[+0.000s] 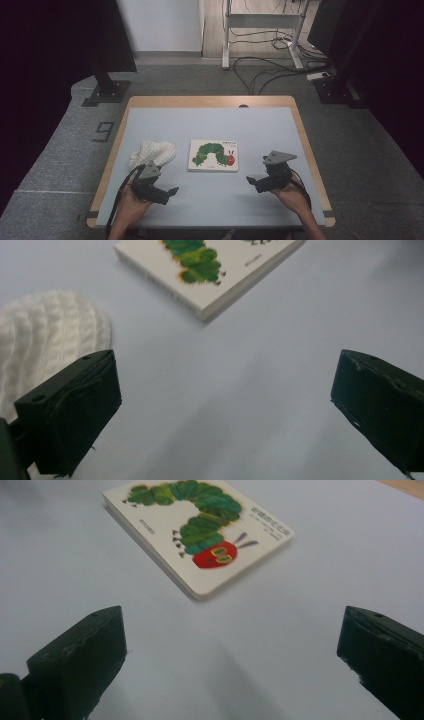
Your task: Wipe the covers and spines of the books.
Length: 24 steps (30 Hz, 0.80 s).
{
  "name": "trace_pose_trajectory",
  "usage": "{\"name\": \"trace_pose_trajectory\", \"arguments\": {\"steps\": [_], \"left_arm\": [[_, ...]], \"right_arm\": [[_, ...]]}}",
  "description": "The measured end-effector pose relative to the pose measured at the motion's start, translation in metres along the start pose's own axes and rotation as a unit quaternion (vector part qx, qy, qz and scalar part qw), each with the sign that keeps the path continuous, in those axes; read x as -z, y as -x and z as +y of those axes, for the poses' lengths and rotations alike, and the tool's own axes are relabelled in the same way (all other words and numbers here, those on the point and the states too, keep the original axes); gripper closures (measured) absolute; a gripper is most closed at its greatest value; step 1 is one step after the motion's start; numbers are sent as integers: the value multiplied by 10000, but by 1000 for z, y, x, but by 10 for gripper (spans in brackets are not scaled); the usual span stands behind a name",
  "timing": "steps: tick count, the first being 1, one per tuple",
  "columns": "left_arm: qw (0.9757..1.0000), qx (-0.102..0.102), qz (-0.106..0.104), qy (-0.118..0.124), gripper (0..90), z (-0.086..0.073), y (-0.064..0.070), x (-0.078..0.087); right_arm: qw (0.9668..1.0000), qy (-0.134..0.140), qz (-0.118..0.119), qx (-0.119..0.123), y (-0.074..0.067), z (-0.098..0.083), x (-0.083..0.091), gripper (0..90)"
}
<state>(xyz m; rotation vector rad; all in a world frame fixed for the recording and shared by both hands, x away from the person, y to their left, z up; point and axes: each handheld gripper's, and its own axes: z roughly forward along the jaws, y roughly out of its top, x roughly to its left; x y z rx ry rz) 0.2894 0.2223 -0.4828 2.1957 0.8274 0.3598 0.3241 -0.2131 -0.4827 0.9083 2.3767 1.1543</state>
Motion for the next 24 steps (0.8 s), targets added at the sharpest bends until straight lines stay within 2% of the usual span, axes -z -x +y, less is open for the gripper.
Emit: {"name": "trace_pose_trajectory", "arguments": {"steps": [5,9,14,16,18,24], "left_arm": [[9997,206,99,-35,0,-24,-6,-1],[9990,323,249,-185,0,-37,-13,-6],[9979,361,199,-495,0,-42,-17,-19],[9979,297,239,-526,0,-42,-15,-20],[9978,320,239,-531,0,-43,-15,-20],[9978,325,254,-524,0,-43,-15,-20]], "right_arm": [[9998,-33,-163,-101,6,-18,10,0],[9994,-138,-239,-208,10,-35,9,0],[9983,-336,-346,-315,14,-55,1,0],[9978,-427,-368,-346,14,-61,-2,0],[9975,-511,-303,-372,15,-63,-5,14],[9974,-523,-217,-436,17,-64,-5,18]]}}
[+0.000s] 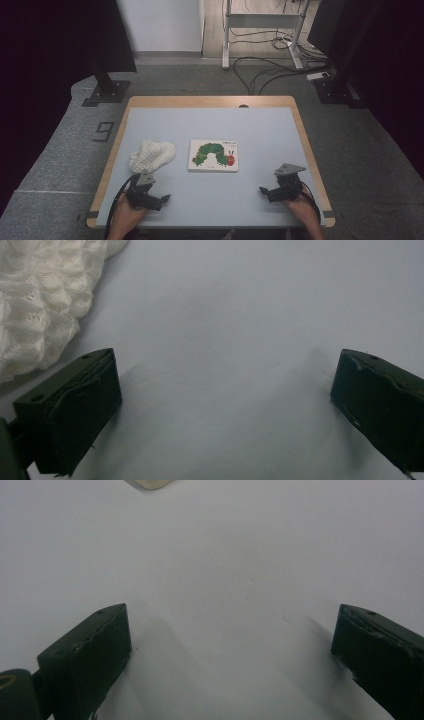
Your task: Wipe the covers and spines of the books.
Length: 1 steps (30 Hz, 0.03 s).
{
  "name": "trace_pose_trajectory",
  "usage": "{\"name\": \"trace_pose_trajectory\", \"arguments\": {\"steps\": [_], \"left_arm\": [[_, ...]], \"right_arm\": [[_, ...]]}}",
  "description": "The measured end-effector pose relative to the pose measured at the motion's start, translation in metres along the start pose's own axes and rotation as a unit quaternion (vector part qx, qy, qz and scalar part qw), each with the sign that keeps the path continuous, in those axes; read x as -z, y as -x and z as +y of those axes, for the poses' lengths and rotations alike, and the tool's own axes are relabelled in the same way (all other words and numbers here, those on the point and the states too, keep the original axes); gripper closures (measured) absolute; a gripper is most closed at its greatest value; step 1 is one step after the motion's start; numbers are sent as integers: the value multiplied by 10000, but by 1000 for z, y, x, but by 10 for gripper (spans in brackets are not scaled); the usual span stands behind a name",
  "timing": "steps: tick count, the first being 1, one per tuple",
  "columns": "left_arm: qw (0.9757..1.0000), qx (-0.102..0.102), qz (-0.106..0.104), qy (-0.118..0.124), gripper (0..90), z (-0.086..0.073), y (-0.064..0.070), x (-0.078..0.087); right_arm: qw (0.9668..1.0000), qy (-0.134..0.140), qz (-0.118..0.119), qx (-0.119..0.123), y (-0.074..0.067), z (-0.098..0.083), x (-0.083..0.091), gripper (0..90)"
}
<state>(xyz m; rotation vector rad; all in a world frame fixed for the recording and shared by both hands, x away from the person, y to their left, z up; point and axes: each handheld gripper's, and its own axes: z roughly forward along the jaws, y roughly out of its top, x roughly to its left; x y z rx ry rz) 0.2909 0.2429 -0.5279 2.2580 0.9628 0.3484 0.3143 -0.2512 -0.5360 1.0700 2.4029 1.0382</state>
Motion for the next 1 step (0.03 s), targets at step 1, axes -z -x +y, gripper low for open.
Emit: {"name": "trace_pose_trajectory", "arguments": {"steps": [1], "left_arm": [[10000,0,0,0,0,0,0,0]], "right_arm": [[10000,0,0,0,0,0,0,18]]}}
